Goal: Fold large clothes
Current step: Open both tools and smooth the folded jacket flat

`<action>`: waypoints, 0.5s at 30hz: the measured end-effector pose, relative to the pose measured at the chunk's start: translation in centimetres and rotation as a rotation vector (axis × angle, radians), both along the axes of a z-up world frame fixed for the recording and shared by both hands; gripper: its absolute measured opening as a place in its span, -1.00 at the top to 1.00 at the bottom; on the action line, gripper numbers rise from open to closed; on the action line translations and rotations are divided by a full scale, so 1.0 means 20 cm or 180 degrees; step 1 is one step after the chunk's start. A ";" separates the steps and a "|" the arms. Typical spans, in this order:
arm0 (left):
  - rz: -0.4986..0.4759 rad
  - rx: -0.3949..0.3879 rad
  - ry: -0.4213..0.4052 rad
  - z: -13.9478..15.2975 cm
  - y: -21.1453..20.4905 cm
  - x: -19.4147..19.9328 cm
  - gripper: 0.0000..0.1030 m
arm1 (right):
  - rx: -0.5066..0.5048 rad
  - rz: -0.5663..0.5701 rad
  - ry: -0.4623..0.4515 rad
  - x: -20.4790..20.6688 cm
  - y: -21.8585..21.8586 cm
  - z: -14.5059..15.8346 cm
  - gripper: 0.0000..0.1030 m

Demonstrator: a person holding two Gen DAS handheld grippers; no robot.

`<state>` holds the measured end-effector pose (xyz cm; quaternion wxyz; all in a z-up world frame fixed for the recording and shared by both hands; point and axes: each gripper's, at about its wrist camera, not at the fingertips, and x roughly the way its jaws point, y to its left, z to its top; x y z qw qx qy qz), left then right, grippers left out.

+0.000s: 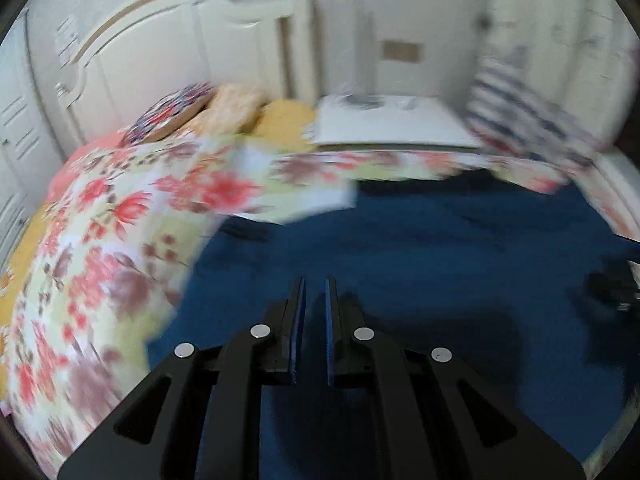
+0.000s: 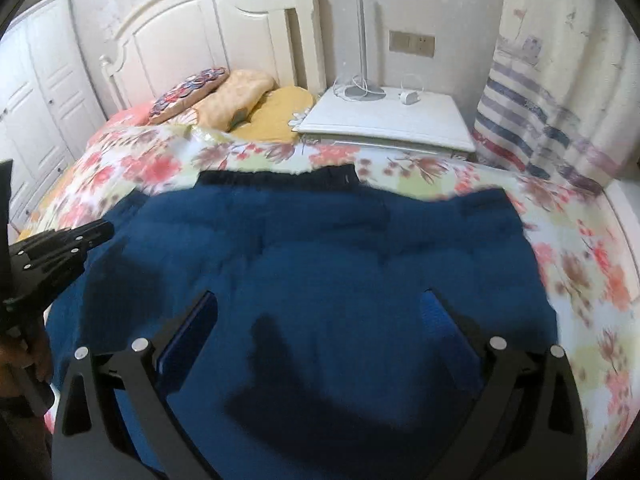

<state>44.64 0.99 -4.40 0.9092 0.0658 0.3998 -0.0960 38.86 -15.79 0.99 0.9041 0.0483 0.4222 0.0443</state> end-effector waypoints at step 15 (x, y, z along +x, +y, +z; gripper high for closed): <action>-0.0409 0.0738 -0.0359 -0.18 -0.29 -0.55 0.96 | -0.0811 0.0083 -0.0039 -0.40 0.03 -0.14 -0.95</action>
